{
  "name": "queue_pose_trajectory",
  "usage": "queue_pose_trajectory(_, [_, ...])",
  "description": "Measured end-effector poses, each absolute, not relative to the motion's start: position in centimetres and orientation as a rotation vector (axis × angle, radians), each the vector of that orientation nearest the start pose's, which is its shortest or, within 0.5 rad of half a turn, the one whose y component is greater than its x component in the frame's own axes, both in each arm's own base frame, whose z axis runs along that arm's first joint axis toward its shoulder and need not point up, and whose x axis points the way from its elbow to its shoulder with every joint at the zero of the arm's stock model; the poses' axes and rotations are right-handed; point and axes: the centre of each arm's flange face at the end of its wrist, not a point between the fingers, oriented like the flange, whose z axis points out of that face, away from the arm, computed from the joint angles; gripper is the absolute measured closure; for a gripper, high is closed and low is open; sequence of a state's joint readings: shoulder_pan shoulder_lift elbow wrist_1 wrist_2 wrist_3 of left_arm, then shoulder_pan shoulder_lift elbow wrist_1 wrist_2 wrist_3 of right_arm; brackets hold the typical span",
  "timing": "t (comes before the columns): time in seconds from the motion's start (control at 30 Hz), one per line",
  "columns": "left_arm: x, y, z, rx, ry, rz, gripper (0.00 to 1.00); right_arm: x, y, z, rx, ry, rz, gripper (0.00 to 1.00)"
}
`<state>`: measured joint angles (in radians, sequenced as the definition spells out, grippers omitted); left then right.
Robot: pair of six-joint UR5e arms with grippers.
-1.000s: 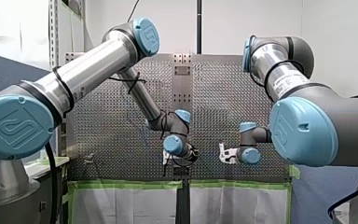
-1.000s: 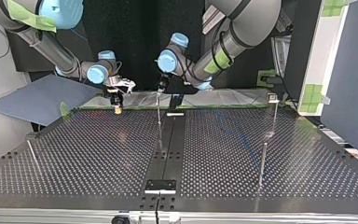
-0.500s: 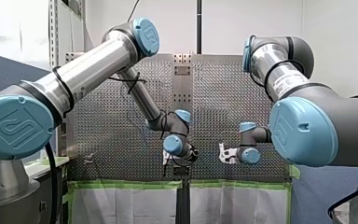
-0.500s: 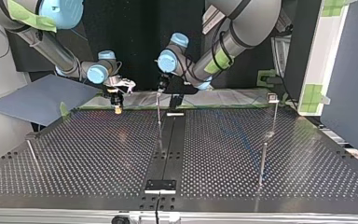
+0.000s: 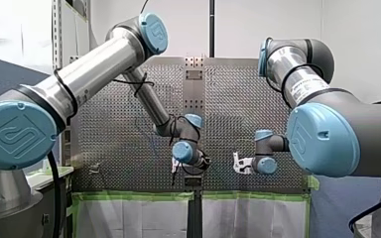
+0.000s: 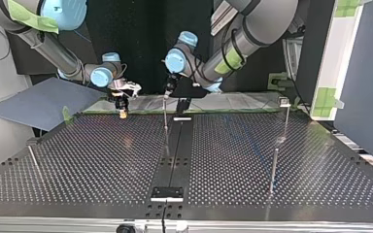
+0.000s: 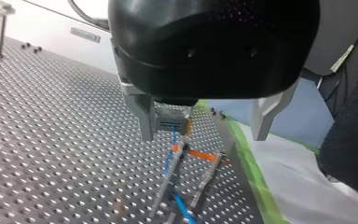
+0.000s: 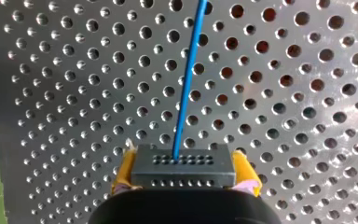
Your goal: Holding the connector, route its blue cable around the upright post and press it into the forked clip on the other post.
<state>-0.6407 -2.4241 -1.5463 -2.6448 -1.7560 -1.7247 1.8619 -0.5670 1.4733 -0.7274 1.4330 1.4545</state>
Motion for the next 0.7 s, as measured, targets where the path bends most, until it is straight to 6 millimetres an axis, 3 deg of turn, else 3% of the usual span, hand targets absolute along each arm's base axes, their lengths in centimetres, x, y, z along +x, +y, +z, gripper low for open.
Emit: queue_pose_trajectory(0.7, [39.6, -46.8, 8.4, 0.256, 1.796, -0.399, 0.00, 33.6, -60.9, -3.4, 1.702, -0.984, 1.344, 0.85])
